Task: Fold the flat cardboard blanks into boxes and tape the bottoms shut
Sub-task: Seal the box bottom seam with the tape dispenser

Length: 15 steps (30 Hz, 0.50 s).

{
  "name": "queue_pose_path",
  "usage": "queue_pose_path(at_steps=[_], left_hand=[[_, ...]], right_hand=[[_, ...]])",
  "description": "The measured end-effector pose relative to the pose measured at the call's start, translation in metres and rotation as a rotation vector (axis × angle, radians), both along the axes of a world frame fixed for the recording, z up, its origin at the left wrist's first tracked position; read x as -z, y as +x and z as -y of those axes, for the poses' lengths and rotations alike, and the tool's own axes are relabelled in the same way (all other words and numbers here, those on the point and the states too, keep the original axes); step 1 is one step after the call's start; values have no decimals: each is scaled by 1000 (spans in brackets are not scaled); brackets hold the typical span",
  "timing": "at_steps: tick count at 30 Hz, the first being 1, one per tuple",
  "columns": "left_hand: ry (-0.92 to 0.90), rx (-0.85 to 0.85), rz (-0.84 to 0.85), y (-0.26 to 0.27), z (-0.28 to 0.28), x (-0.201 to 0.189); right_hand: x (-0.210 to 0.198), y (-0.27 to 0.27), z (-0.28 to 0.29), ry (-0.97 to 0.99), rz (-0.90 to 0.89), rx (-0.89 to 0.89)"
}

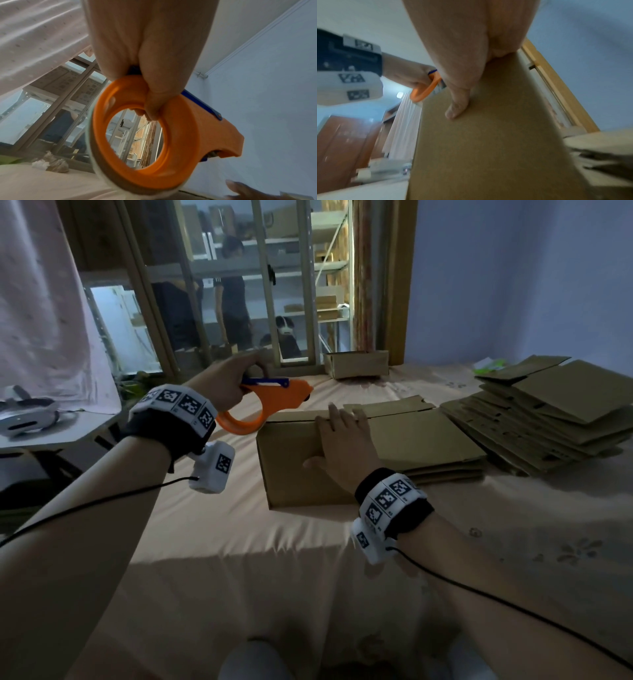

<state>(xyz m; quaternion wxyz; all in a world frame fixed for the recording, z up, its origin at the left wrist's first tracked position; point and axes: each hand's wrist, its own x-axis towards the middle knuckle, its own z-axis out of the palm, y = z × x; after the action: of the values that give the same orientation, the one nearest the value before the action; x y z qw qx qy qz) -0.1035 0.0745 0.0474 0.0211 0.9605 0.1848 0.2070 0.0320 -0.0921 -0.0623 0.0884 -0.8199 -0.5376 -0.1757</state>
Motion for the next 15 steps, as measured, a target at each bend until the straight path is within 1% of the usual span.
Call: queue_pose_path(at_steps=[4,6,8,12,15], left_hand=[[26,-49,37,0,0,4],[61,-62,56,1,4,4],[78,-78,69,0,6,5],[82,-86,14,-1,3,7],[146,-83,-27,1,0,9]], right_hand=[[2,1,6,57,57,-41],[0,2,5,82,33,-70],[-1,4,4,68,-9,-63],[-3,4,0,-28,13,-24],[-7,6,0,3,-7,-44]])
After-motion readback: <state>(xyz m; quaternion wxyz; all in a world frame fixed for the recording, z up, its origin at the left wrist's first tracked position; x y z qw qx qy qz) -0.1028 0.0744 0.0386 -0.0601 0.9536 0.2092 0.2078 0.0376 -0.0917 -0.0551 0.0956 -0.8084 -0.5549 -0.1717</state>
